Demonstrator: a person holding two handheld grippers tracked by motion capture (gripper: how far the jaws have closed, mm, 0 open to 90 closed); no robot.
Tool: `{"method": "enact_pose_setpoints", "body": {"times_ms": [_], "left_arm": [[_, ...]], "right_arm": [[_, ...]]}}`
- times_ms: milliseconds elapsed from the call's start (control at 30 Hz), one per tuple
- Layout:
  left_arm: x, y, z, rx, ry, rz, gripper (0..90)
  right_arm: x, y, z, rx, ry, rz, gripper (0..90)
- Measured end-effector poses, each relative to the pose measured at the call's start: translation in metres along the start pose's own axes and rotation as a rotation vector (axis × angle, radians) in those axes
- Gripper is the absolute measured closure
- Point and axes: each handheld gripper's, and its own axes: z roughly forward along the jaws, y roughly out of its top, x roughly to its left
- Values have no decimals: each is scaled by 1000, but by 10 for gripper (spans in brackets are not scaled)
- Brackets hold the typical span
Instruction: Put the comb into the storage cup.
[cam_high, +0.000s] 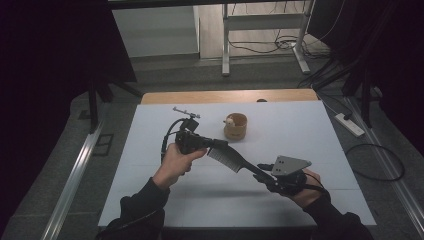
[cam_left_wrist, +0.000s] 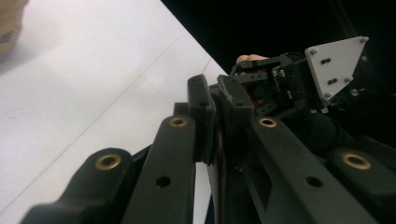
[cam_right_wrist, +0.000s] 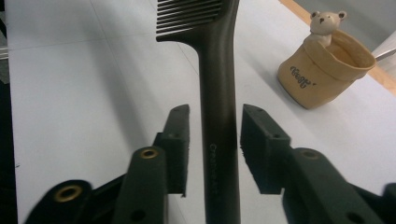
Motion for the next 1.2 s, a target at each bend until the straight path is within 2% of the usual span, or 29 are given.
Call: {"method": "enact_pose_setpoints", "body": {"times_ms": [467,633,1200], "left_arm": [[1,0,-8,-32,42,25,835],[1,0,-9,-34,56,36,835],[-4,2,-19,-54,106,76,835]], "right_arm": [[-8,-3,1,48,7,85,325],[-12,-4,2,78,10,152,260],[-22,-10,-3,108,16,246,101]]}}
